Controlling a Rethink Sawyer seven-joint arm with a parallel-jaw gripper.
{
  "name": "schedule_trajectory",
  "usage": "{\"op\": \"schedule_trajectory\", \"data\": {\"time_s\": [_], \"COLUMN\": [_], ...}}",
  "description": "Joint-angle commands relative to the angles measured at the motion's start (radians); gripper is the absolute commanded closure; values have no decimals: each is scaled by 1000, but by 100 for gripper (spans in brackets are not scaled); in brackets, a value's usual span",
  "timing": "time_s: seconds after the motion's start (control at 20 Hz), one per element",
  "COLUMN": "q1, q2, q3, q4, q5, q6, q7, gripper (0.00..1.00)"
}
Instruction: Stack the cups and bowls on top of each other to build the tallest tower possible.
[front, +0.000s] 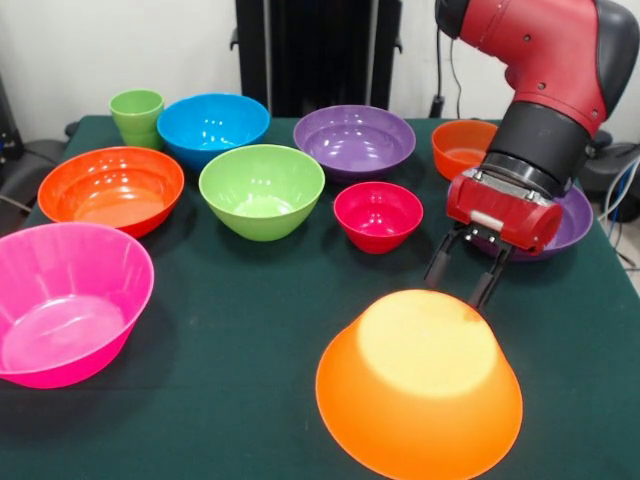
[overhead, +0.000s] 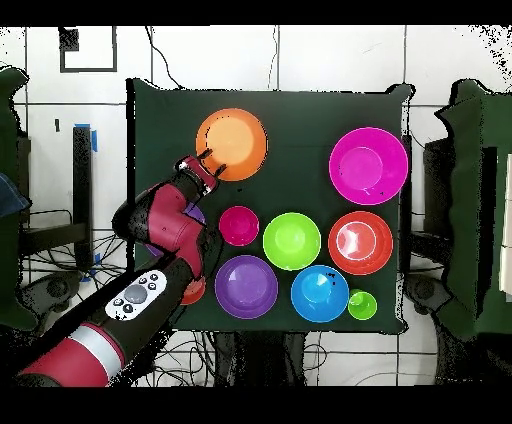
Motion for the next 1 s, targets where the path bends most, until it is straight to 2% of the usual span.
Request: {"op": "schedule_trajectory", "data": {"time_s": [0.05, 0.45, 0.65, 1.0], "q1": [-4, -20, -10, 55], "q2": [20, -22, -1, 80], "q3": [62, 91, 86, -49], "q4": [-23, -2, -30, -104], "q5": [23, -16, 10, 105], "q6": [177, 169, 183, 321], "q7": [124, 119, 129, 203], "gripper": [0, 0, 0, 0]}}
